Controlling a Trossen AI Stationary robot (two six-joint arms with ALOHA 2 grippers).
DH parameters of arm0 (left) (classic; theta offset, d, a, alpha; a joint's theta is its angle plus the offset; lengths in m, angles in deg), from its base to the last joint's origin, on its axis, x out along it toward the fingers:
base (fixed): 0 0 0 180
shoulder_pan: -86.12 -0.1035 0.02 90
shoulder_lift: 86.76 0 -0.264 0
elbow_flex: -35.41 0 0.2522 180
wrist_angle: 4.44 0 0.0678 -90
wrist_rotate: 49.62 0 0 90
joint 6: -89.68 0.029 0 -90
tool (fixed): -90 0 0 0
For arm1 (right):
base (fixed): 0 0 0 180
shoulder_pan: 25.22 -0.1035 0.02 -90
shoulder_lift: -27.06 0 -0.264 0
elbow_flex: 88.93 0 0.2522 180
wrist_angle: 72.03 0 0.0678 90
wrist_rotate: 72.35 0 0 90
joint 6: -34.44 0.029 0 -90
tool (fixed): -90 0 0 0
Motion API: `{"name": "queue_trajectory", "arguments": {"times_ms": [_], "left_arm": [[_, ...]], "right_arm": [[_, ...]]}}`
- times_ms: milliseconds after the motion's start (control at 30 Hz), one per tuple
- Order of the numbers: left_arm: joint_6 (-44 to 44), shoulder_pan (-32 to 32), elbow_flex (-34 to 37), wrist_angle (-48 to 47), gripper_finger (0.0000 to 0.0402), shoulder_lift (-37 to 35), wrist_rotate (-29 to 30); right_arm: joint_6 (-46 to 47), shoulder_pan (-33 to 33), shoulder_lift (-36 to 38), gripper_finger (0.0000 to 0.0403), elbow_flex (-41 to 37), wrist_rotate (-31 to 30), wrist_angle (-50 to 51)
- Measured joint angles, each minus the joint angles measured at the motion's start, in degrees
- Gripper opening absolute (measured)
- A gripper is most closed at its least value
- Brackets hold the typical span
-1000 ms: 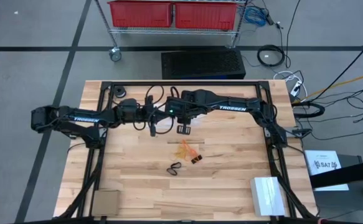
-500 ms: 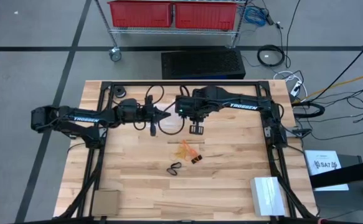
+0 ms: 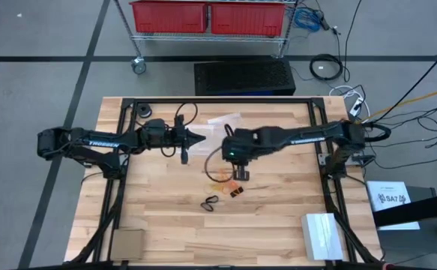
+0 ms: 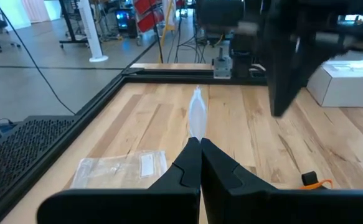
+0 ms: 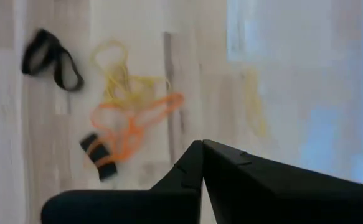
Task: Sort rubber bands
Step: Put the yellow rubber band into the right transparent zip lock bag
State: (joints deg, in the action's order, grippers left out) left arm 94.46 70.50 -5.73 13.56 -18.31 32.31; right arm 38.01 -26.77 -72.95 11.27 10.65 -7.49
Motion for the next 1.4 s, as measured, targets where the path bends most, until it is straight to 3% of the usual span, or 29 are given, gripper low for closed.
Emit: {"name": "queue_trajectory", "arguments": {"times_ms": [167, 333, 600, 733, 900, 1133, 1400], "left_arm": [[0.01, -0.16, -0.02, 0.19, 0.0002, 0.00, 0.55], [0.00, -1.46, -0.02, -0.06, 0.0002, 0.00, 1.03], [0.00, -2.38, -0.02, -1.49, 0.0002, 0.00, 1.07], [-0.02, -2.38, -0.02, -1.55, 0.0002, 0.00, 1.07], [-0.02, -2.38, -0.02, -1.92, 0.0002, 0.00, 1.07], [-0.02, -2.38, -0.02, -1.92, 0.0002, 0.00, 1.07], [-0.02, -2.38, -0.02, -1.86, 0.0002, 0.00, 1.05]], "right_arm": [[5.74, -1.52, 5.08, 0.0000, -16.16, 1.42, -22.92], [12.64, -2.89, 1.07, 0.0024, -23.82, 3.10, -40.55], [14.82, -3.86, -8.94, 0.0124, -19.24, 4.56, -42.29], [14.47, -3.35, -10.95, 0.0139, -17.19, 4.15, -40.42], [15.83, -2.81, -13.41, 0.0108, -16.72, 4.00, -39.09], [14.78, -2.57, -12.24, 0.0011, -16.66, 2.82, -39.10], [12.26, -3.43, -7.28, 0.0002, -10.27, 2.75, -30.57]]}}
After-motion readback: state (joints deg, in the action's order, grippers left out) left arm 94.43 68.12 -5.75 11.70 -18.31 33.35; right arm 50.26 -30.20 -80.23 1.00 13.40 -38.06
